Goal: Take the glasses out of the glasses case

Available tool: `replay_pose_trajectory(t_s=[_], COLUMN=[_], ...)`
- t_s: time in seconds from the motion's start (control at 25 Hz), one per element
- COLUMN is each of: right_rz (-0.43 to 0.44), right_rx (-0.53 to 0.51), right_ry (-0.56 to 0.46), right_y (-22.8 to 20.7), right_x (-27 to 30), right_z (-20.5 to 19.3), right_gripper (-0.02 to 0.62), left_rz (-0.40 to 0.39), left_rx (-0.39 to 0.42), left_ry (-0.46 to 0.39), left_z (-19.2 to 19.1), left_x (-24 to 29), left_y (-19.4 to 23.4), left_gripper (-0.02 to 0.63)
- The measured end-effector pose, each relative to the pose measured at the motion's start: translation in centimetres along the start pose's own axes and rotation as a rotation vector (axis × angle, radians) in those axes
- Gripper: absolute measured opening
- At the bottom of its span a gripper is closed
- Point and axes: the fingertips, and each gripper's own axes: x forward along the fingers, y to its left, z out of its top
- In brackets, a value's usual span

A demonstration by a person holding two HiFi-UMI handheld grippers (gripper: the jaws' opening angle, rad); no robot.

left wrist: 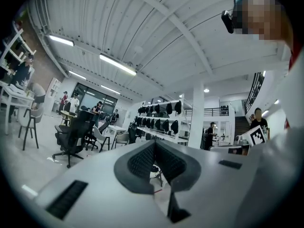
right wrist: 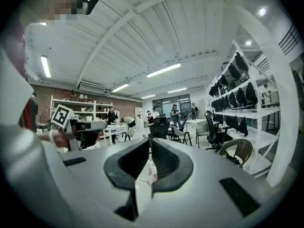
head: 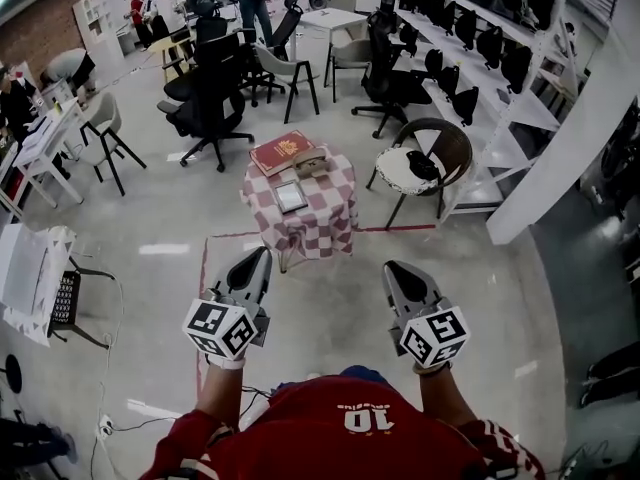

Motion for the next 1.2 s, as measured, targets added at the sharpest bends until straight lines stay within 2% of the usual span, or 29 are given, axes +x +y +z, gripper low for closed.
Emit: replay_pose_trajectory(t_s=[0.32,0.52,0.8,1.04,1.2], right_rz=[0.002,0.029,0.091,0.115,0.130], right_rx=[0.016,0.039,0.037,0.032,0.038], right_ry=[0.007,-0.005,-0.020,-0.023,-0.018], right_y=[-2.1,-4.8,-9.6,-14.2,-16.8], right_x=[1.6,4.5,10.2,14.5,16.6], right_z=[-0.4,-0.5,1.1,2.0,2.2], right_gripper=[0.029,0.029,0.029,0.029,0.029], left_rz=[-0.011,0.010,0.039,0.049,0.083], left_rx=[0.009,0.023,0.045,0.061,0.060], left_ry=[0.032,0.047,0.042,0.042,0.063], left_z=[-0.9,-1.4,-0.5,-0.5,-1.2], left_x=[3.0,5.8,12.6,18.8,21.8], left_y=[0.6,1.6,3.8,5.0,5.8], left_gripper=[0.008,0.008,0.008,0.008,0.008])
